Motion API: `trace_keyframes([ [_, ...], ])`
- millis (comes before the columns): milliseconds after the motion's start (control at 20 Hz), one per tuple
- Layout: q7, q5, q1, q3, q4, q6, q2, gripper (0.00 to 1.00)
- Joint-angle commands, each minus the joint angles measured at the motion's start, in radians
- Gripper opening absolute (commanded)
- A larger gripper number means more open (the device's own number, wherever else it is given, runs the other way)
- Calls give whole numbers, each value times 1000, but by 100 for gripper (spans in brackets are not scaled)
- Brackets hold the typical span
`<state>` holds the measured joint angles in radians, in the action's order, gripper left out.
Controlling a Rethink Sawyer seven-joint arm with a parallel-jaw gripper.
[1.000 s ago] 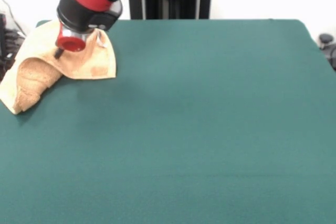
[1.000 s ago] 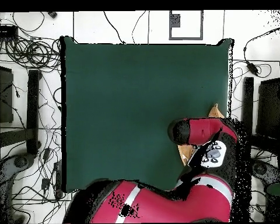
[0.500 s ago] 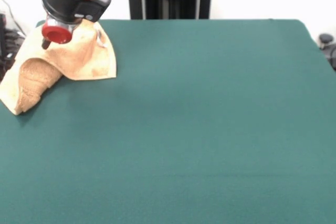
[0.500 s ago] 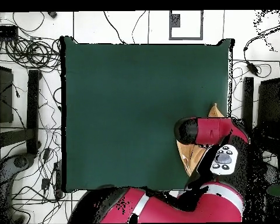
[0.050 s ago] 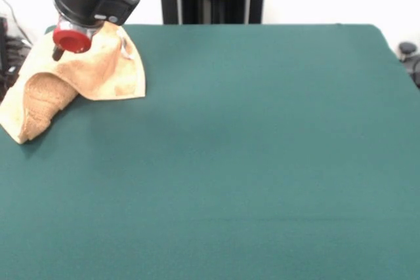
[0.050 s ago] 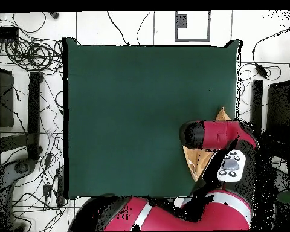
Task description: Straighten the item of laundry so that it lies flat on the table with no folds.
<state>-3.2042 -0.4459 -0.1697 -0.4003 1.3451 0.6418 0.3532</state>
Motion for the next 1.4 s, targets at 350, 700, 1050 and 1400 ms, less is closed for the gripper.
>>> trace_keyframes([
  [350, 74, 13, 9, 124, 23, -18, -50, 100],
  [700, 71, 10, 15, 120, 18, -14, -54, 100],
  [1050, 6, -12, 48, 78, 0, -58, -80, 100],
  [1400, 20, 48, 0, 133, 25, -32, -69, 100],
])
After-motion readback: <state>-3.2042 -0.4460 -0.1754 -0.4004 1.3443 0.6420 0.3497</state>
